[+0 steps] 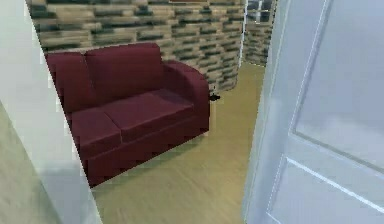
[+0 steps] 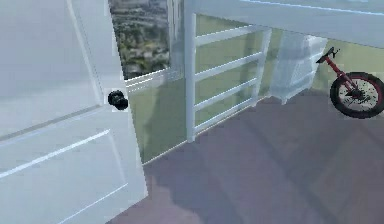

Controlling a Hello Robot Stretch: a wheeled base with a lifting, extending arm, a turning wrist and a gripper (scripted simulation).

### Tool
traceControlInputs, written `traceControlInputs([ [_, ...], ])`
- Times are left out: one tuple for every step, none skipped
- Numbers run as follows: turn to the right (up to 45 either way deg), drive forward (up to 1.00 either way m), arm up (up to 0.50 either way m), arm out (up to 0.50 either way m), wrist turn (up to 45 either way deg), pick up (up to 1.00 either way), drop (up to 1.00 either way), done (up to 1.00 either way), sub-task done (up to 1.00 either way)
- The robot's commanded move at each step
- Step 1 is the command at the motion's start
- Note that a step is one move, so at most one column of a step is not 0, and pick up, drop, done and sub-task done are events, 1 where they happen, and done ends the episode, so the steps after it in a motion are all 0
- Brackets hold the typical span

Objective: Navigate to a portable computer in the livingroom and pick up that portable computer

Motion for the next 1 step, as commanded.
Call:
traceControlInputs([
  [45.0, 0.0, 0.0, 0.0, 0.0, 0.0, 0.0, 0.0, 0.0],
])
